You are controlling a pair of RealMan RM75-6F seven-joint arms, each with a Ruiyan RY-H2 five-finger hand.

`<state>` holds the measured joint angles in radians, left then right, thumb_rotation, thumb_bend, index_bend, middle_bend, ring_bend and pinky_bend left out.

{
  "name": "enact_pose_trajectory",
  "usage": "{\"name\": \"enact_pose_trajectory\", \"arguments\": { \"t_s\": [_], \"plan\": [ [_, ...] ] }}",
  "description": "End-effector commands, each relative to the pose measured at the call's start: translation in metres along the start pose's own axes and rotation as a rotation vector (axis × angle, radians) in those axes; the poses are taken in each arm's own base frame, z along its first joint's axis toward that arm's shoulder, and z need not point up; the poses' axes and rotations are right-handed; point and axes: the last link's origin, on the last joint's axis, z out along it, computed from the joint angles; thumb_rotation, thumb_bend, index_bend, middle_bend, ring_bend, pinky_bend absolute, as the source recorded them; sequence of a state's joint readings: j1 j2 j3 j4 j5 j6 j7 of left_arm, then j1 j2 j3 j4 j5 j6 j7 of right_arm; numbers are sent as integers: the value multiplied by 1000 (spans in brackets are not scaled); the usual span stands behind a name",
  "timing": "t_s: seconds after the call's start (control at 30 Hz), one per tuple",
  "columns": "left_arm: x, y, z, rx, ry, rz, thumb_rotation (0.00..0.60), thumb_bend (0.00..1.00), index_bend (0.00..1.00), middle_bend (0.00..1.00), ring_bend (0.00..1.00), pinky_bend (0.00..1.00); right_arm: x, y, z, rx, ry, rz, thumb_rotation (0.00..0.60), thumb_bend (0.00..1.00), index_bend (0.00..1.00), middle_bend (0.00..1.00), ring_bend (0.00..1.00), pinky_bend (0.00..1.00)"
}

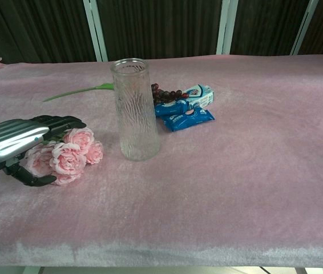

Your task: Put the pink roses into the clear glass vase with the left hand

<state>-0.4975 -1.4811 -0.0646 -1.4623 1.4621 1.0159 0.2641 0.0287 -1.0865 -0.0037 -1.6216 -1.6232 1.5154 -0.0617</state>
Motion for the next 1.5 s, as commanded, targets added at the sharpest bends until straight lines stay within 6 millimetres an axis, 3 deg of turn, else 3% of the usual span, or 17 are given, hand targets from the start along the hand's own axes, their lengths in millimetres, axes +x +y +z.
{"name": "enact_pose_trajectory", "arguments": {
  "t_s": [0.03, 0.33, 0.4, 0.57, 0.67, 0.77, 0.9, 1.1, 1.33, 1.5],
  "plan": [
    [-1, -2, 2, 20, -9, 11, 600, 284, 0, 0, 0, 0, 0, -1, 0, 3, 1, 2, 600, 286, 0, 0, 0, 0],
    [-13, 2, 19, 31, -31, 13, 600, 283, 0, 2, 0, 107, 3, 0, 0, 6, 7, 10, 600, 286, 0, 0, 0, 0],
    [-17, 1, 22, 37, -47, 29, 600, 287, 27, 73, 30, 134, 4, 1, 0, 0, 10, 12, 600, 286, 0, 0, 0, 0],
    [-24, 7, 29, 35, -39, -16, 600, 357, 558, 565, 387, 209, 7, 4, -2, -5, 23, 22, 600, 285, 0, 0, 0, 0],
    [-23, 9, 30, 27, 38, -63, 600, 396, 737, 720, 518, 348, 7, 4, -3, -2, 21, 22, 600, 286, 0, 0, 0, 0],
    [-13, 5, 26, 14, 153, -117, 600, 440, 819, 772, 571, 535, 7, 3, -3, 1, 18, 22, 600, 285, 0, 0, 0, 0],
    [14, -1, 13, -22, 332, -247, 600, 446, 826, 779, 607, 710, 6, 2, -4, 7, 14, 20, 600, 285, 0, 0, 0, 0],
    [77, 2, -22, -37, 487, -575, 600, 451, 824, 792, 621, 750, 6, 1, -6, 16, 14, 22, 600, 285, 0, 0, 0, 0],
    [176, 28, -54, -97, 433, -1014, 600, 463, 829, 804, 634, 790, 7, 1, -9, 22, 13, 25, 600, 286, 0, 0, 0, 0],
    [233, 49, -50, -136, 375, -1232, 600, 462, 834, 816, 641, 797, 7, 2, -10, 24, 11, 27, 600, 285, 0, 0, 0, 0]
  ]
}}
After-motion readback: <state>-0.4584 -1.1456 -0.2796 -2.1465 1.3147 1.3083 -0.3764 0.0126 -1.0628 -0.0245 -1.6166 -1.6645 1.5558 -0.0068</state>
